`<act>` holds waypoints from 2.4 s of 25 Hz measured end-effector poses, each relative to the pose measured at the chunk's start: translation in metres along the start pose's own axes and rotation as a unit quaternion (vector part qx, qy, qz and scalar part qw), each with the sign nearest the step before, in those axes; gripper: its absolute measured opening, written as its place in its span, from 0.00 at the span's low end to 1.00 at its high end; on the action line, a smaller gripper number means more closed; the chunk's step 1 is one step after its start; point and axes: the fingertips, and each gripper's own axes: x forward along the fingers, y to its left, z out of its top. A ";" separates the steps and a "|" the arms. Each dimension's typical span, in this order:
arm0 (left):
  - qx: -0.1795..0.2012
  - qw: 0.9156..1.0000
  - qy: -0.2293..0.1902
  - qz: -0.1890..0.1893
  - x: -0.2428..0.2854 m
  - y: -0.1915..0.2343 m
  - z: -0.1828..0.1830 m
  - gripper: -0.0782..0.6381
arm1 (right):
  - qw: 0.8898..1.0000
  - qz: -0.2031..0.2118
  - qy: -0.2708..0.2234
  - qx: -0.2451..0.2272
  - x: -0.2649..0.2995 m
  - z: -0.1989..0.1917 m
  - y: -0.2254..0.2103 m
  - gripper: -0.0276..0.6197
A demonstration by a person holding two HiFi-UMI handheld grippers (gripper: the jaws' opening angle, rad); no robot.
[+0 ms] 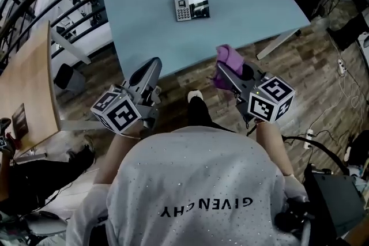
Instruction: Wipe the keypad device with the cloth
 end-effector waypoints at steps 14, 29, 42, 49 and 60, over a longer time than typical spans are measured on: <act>-0.018 0.999 -0.027 0.035 0.081 0.047 0.037 0.11 | 0.994 0.098 0.039 -0.010 0.096 0.038 -0.088 0.11; -0.001 0.983 -0.034 0.179 0.121 0.115 0.044 0.11 | 0.972 0.204 0.093 0.075 0.213 0.038 -0.136 0.11; -0.008 0.965 -0.032 0.260 0.134 0.158 0.046 0.11 | 0.952 0.226 0.121 0.167 0.293 0.023 -0.175 0.11; -0.007 0.966 -0.029 0.256 0.142 0.176 0.049 0.11 | 0.953 0.204 0.115 0.193 0.297 0.018 -0.202 0.11; -0.015 0.972 -0.009 0.233 0.162 0.170 0.033 0.11 | 0.963 0.137 0.111 0.202 0.262 0.007 -0.260 0.11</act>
